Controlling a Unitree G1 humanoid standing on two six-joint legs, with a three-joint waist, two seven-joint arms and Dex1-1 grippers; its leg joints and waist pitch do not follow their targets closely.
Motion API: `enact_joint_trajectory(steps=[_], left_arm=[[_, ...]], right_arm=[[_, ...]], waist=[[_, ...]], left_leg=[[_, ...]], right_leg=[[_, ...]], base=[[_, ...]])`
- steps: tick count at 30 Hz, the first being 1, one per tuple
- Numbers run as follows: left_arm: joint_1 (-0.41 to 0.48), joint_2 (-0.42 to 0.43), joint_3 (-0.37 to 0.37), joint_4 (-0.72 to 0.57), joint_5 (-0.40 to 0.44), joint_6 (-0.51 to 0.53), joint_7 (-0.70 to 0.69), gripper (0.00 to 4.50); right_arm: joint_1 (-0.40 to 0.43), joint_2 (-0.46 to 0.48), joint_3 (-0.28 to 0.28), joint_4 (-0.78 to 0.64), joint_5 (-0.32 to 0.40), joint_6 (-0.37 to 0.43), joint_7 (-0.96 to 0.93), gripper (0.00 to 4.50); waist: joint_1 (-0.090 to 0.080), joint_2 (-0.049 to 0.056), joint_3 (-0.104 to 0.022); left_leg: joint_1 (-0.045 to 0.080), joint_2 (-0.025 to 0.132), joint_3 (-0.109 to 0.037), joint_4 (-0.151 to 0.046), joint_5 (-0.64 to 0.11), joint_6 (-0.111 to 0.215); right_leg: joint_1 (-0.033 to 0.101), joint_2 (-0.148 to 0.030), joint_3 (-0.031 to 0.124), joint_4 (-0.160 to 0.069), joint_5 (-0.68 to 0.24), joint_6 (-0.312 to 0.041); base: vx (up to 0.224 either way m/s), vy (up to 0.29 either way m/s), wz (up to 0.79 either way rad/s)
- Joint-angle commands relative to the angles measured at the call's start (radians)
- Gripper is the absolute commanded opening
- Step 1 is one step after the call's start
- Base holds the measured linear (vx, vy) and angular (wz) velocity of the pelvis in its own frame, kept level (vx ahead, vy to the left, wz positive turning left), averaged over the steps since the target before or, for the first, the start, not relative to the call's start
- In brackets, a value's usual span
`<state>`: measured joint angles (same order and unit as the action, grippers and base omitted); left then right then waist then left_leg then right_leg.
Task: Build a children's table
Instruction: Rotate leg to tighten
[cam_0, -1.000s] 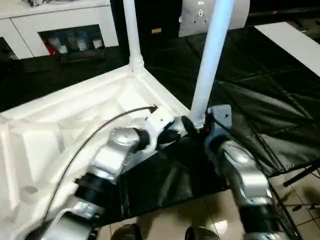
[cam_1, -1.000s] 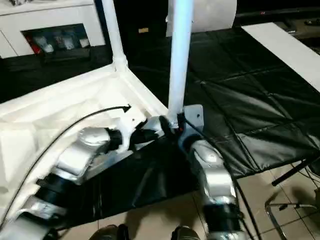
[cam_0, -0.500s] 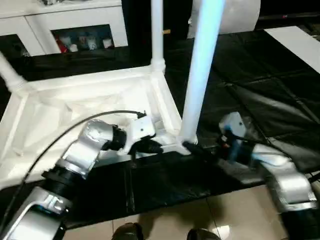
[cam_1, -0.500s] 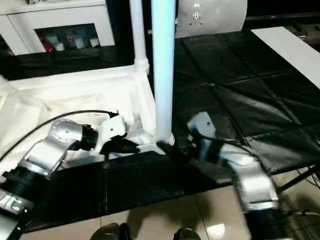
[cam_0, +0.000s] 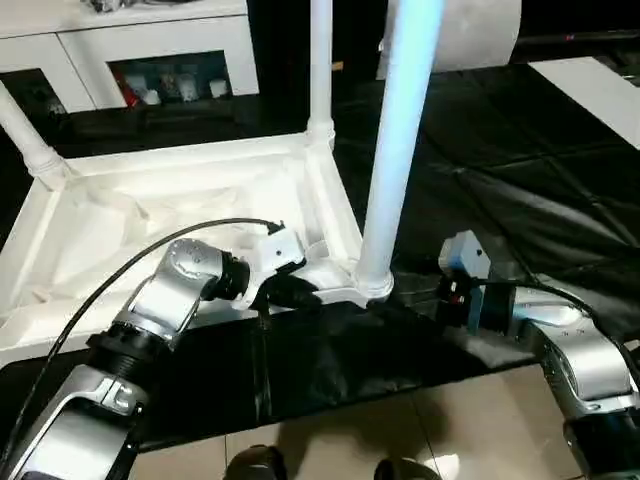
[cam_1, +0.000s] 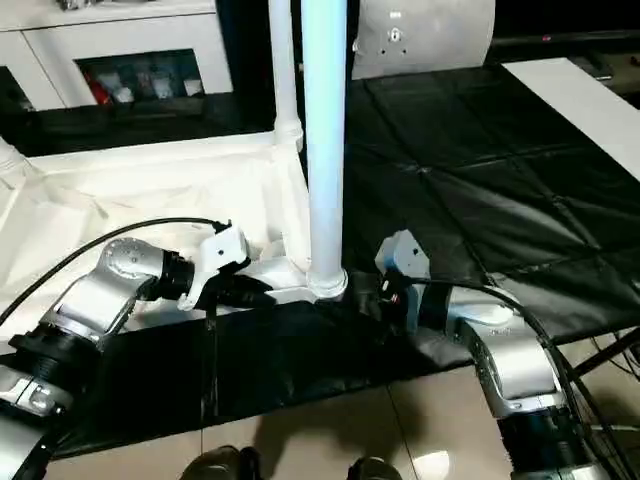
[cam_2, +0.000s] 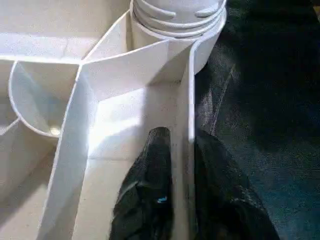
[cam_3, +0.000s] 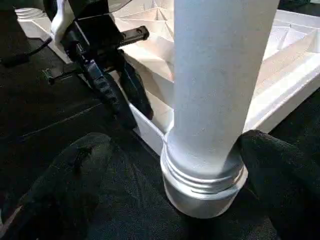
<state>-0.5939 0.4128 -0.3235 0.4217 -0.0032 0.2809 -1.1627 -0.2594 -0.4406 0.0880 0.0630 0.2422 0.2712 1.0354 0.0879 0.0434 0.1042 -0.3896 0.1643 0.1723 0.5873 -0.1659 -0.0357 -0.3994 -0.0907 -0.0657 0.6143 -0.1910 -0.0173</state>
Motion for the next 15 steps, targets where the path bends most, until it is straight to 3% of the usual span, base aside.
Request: enact_joint_trajectory(steps=[1, 6, 15], left_arm=[[-0.012, 0.001, 0.004, 0.019, 0.012, -0.002, 0.009, 0.95], [-0.019, 0.001, -0.003, 0.028, 0.007, 0.006, -0.003, 0.95], [-0.019, 0.009, -0.018, 0.045, -0.003, -0.066, -0.056, 0.2]], right_arm=[[-0.003, -0.007, 0.012, -0.002, 0.011, -0.004, 0.01, 4.5], [-0.001, -0.012, 0.013, 0.0, 0.014, -0.005, 0.012, 4.5], [-0.026, -0.012, 0.003, 0.011, 0.025, -0.014, 0.02, 4.5]], waist=[[0.001, -0.015, -0.079], [0.001, -0.015, -0.078], [0.001, -0.017, -0.076]], left_leg=[[0.017, 0.061, -0.02, -0.069, -0.206, 0.071], [0.015, 0.06, -0.019, -0.068, -0.19, 0.08], [0.015, 0.061, -0.021, -0.071, -0.213, 0.07]], right_leg=[[0.046, -0.068, 0.049, -0.081, -0.235, -0.226], [0.046, -0.068, 0.048, -0.079, -0.213, -0.232], [0.046, -0.069, 0.048, -0.084, -0.262, -0.216]], base=[[0.0, 0.0, 0.0], [0.0, 0.0, 0.0], [0.0, 0.0, 0.0]])
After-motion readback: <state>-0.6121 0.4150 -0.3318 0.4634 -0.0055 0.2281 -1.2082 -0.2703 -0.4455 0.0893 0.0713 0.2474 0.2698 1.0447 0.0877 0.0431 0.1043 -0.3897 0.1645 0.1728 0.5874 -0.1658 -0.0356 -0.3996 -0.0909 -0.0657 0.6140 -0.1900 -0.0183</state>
